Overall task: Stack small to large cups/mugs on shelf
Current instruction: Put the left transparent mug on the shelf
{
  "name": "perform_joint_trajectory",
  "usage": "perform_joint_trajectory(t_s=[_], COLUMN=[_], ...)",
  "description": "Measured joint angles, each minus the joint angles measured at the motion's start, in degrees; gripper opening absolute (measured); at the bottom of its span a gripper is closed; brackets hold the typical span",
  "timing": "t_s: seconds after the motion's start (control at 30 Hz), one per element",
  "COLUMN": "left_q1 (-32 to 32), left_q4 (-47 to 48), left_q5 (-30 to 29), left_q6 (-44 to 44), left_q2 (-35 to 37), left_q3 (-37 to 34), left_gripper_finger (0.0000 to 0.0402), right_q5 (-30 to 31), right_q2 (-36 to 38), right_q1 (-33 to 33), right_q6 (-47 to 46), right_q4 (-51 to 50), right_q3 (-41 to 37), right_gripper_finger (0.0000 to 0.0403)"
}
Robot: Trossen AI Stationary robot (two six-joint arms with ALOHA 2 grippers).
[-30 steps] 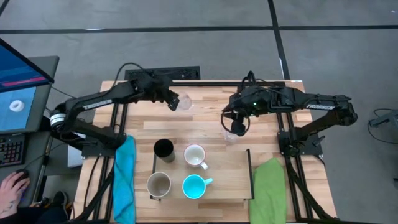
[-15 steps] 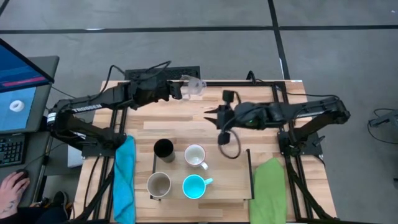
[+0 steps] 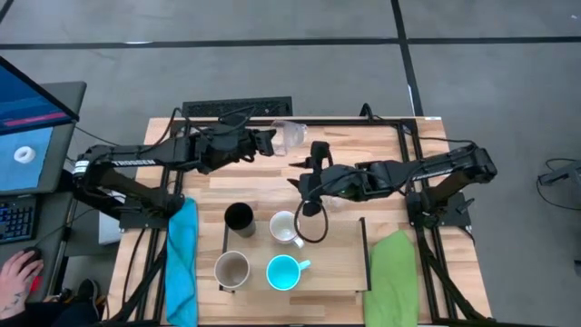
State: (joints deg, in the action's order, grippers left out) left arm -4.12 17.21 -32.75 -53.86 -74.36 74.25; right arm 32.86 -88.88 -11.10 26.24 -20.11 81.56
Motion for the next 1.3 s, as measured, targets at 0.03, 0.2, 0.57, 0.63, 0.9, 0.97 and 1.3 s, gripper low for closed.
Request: perform_joint_trajectory(t_s=[0.03,0.2,0.57,0.63,0.9,0.97,1.3], left_q1=[0.13,0.42,0.55,0.50,0.76,0.79,1.15], left_q4=[-0.37,-2.48,-8.62,-8.19,-8.19,-8.07,-9.25], left_q5=[-0.09,-0.59,-0.05,0.12,-0.21,-0.67,-1.56], left_q6=[-0.59,-3.19,-4.87,-5.07,-5.83,-5.85,-5.85], left_q2=[-0.10,-1.01,-3.41,-3.72,-4.44,-4.48,-4.49], left_q3=[-0.08,-0.16,-0.02,-0.10,-0.10,-0.10,-0.10], left_gripper_finger=[0.0000,0.0000,0.0000,0.0000,0.0000,0.0000,0.0000], right_q5=[1.95,5.89,6.02,5.97,6.26,6.53,10.76], right_q2=[-0.22,-0.48,-0.48,-0.48,-0.36,-0.24,-0.24], right_q1=[-0.21,-0.54,0.93,1.16,-0.46,-1.19,-1.02], right_q6=[1.13,3.81,4.22,4.23,4.31,4.36,7.89], right_q4=[0.63,3.95,4.63,4.01,4.08,4.11,4.10], right_q3=[0.00,0.00,0.00,0.00,0.00,0.00,0.00], right_gripper_finger=[0.0226,0.0236,0.0208,0.0208,0.0207,0.0204,0.0196])
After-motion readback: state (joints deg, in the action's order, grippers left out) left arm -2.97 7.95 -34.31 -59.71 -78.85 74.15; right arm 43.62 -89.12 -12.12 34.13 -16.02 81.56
